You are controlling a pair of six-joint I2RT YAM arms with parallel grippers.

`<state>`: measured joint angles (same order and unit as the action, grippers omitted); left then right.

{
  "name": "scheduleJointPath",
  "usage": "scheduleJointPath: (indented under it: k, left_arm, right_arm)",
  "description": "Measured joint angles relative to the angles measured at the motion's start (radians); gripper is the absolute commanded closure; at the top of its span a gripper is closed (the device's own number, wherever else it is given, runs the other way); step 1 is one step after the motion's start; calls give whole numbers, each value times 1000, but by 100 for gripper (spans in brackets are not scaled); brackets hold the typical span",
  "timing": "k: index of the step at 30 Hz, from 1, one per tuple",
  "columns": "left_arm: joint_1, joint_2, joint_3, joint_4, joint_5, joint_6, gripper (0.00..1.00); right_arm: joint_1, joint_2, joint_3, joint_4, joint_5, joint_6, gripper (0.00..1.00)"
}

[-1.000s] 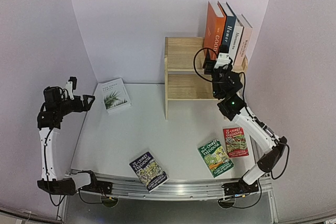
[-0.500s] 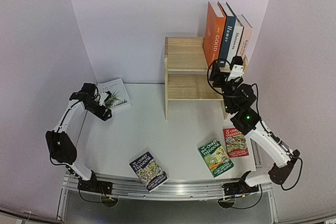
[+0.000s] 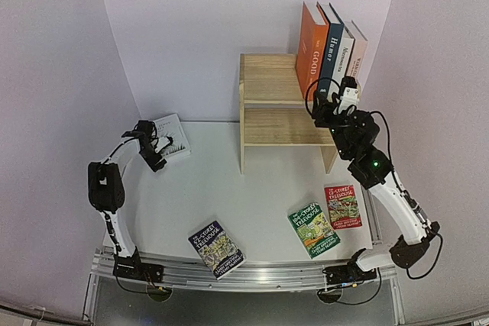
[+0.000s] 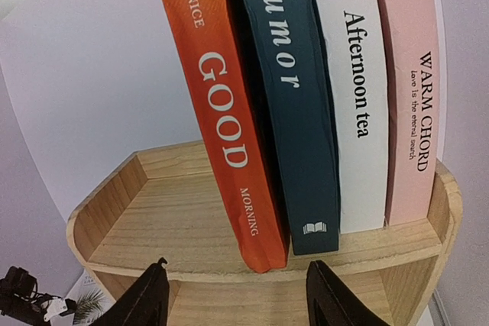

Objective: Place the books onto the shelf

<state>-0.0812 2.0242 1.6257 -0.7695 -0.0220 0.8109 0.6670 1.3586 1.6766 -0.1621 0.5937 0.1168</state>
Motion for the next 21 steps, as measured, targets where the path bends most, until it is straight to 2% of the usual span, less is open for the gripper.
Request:
scheduleJointPath:
  k: [6,9,12,16,18,20,21]
  left_arm:
    - [-14,57,4,58,-24,87,1]
    - [-28,77,-2,130,-64,125,9]
    - [-42,95,-20,235,-114,171,32]
    - [-55,123,-31,325,-157,218,51]
    - [-56,126,-37,326,-154,240,71]
    - [-55,126,-48,326,-141,253,96]
    - [-55,125,-56,325,-138,257,100]
  right_arm:
    - [0,-8,-33,-32,-26,56,39]
    - [0,-10,-51,-41,-39,81,39]
    - [0,-11,-65,-46,-59,107,39]
    - [0,-13,-78,-57,-100,140,39]
    - [0,-17,-86,-66,-128,161,39]
    - [0,-24,-100,-77,-155,180,39]
    - [0,-28,-108,-81,-169,190,39]
